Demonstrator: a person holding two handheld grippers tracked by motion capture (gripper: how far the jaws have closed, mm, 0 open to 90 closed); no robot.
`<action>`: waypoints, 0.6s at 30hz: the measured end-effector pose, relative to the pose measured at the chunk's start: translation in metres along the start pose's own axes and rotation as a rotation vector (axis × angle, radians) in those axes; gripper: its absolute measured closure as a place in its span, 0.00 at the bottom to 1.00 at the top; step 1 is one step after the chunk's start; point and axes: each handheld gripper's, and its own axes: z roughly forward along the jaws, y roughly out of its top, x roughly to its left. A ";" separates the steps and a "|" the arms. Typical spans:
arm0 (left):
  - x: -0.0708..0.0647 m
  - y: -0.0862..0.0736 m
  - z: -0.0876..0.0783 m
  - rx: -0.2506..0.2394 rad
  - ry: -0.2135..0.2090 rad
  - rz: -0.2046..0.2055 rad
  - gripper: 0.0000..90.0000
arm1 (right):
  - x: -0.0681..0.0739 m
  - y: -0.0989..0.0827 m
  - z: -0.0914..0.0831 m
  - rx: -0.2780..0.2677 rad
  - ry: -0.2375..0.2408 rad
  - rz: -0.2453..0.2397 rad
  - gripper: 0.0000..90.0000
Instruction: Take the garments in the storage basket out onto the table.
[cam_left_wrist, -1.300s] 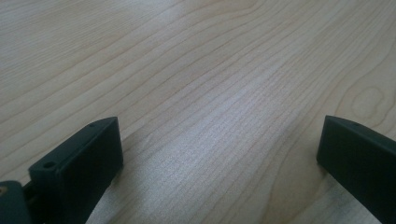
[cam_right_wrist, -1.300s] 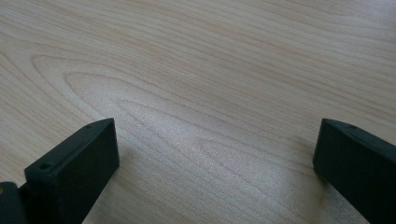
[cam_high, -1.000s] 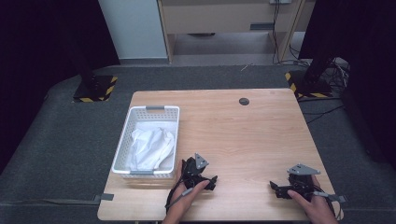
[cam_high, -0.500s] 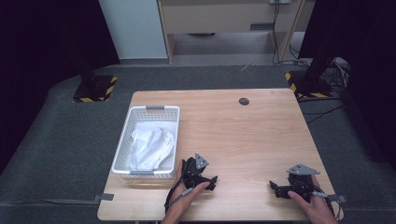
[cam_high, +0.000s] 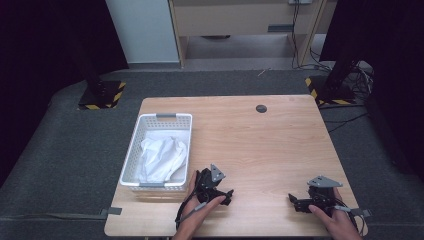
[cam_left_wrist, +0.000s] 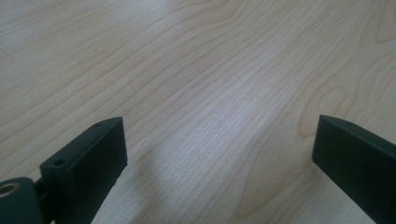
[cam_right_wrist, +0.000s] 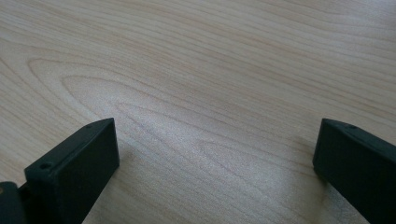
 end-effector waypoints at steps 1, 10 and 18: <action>-0.003 0.001 -0.002 -0.002 -0.003 0.005 0.03 | 0.000 0.000 0.000 0.000 0.000 0.000 0.01; -0.018 0.012 -0.022 -0.007 -0.010 0.076 0.04 | 0.000 0.000 0.000 0.000 -0.001 0.001 0.01; -0.017 0.012 -0.033 0.006 -0.005 0.095 0.04 | 0.000 0.000 0.000 0.000 -0.002 0.000 0.01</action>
